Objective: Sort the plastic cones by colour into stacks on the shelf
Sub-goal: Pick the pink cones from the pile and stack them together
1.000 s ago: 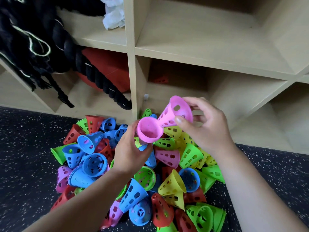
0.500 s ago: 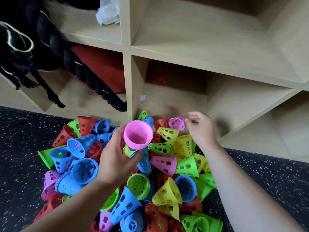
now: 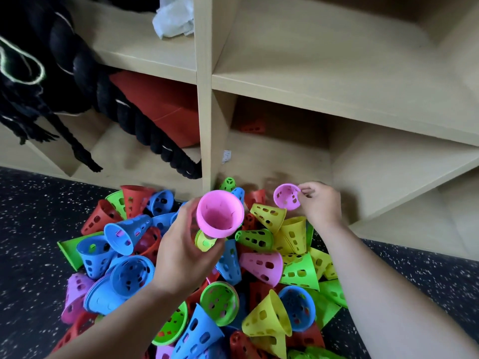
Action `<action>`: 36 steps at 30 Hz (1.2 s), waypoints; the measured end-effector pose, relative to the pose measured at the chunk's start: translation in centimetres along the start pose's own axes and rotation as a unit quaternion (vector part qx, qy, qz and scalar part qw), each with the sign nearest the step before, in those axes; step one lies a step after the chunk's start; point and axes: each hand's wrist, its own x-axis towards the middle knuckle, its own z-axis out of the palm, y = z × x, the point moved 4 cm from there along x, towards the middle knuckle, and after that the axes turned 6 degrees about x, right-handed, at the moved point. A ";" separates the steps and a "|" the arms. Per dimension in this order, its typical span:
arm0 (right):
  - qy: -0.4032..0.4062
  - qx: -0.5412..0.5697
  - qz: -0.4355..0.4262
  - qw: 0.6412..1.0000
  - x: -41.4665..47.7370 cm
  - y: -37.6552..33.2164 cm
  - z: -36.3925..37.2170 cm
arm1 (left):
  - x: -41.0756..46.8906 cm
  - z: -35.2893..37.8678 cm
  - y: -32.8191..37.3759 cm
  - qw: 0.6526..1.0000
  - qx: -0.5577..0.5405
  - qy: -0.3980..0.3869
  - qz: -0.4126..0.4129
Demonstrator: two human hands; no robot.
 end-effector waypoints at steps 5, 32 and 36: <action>0.082 0.186 0.010 0.979 -3.2 -4.4 -3.7 | -0.3 0.3 0.2 1.000 0.005 -0.002 -0.004; -0.054 -0.027 0.188 0.980 -19.5 -3.1 -2.2 | -8.9 -3.8 2.5 0.998 -0.026 0.029 -0.049; -0.038 -0.030 0.221 0.974 -19.9 -2.0 -1.0 | -9.9 -5.0 2.0 0.997 -0.021 0.042 -0.062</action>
